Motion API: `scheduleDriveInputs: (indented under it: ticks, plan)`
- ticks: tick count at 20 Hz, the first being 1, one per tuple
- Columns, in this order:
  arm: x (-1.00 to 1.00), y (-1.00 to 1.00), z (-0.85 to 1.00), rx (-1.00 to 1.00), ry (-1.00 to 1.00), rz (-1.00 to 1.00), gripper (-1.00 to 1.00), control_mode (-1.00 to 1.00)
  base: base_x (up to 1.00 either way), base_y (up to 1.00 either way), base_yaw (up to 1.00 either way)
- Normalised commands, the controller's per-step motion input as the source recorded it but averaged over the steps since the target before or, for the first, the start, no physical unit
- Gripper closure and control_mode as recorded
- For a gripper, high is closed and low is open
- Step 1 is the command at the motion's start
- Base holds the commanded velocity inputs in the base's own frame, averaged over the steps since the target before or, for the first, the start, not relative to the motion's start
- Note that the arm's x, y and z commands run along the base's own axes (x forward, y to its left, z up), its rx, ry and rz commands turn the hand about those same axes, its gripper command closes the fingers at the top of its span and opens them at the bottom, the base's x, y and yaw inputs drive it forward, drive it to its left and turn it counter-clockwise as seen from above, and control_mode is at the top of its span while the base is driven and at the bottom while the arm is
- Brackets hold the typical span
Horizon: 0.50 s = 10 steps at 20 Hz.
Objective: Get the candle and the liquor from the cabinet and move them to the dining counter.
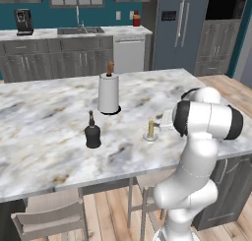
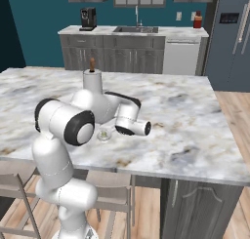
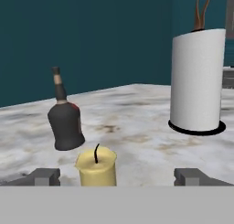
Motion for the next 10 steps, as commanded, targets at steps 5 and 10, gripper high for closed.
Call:
scheduleDriveInputs:
  ticks: [5, 10]
  plan:
    - [-0.15, -0.09, 0.48, 0.0, 0.04, -0.08, -1.0, -1.0, 0.0, 0.0, 0.0]
    - [-0.41, -0.12, 0.53, 0.0, 0.05, -0.15, -1.0, -1.0, 0.0, 0.0, 0.0]
